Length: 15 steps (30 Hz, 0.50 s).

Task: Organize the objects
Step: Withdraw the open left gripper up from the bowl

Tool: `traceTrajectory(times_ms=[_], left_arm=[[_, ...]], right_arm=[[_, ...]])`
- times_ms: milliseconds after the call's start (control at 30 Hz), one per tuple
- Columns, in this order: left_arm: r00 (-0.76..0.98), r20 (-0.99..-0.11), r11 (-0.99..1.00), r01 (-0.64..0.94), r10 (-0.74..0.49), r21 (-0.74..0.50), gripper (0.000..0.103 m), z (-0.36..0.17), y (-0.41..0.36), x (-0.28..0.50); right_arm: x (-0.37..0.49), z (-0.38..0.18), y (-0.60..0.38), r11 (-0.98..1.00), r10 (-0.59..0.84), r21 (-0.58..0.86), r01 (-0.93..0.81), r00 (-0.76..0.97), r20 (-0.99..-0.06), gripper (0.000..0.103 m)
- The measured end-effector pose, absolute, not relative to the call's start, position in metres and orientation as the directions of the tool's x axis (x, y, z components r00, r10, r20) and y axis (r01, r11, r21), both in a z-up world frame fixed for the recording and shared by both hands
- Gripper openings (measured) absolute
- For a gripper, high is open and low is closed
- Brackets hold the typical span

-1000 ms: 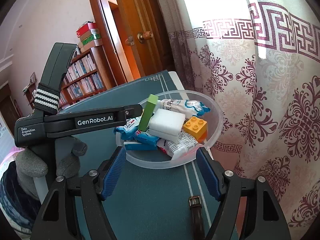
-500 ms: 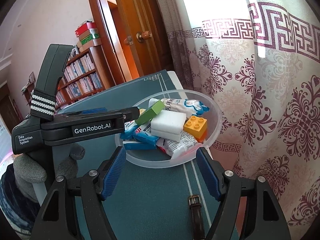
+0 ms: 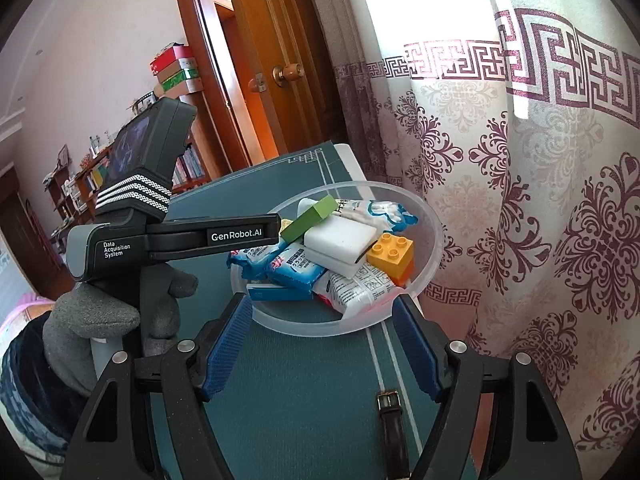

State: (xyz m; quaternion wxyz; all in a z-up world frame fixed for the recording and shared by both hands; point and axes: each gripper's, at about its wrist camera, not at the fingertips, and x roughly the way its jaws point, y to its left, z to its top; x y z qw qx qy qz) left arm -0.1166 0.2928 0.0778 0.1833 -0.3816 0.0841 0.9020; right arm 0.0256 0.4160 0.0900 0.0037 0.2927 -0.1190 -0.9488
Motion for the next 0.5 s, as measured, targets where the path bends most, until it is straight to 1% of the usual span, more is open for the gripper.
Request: traceTrajectory(times_ms=[133, 267, 433, 500], left_arm=[[-0.640, -0.706, -0.896, -0.444, 0.302, 0.020, 0.092, 0.078, 0.300, -0.104], [-0.652, -0.701, -0.883, -0.464, 0.288, 0.068, 0.092, 0.077, 0.315, -0.103], [-0.661, -0.709, -0.895, -0.435, 0.245, 0.097, 0.092, 0.075, 0.323, -0.120], [-0.663, -0.713, -0.909, -0.407, 0.228, 0.087, 0.092, 0.076, 0.318, -0.128]], right_arm=[[0.026, 0.090, 0.414, -0.973, -0.079, 0.224, -0.057, -0.828, -0.554, 0.074], [0.026, 0.090, 0.414, -0.972, -0.080, 0.226, -0.058, -0.828, -0.555, 0.074], [0.028, 0.092, 0.417, -0.970, -0.077, 0.233, -0.065, -0.831, -0.551, 0.074], [0.029, 0.093, 0.418, -0.970, -0.074, 0.233, -0.067, -0.832, -0.549, 0.074]])
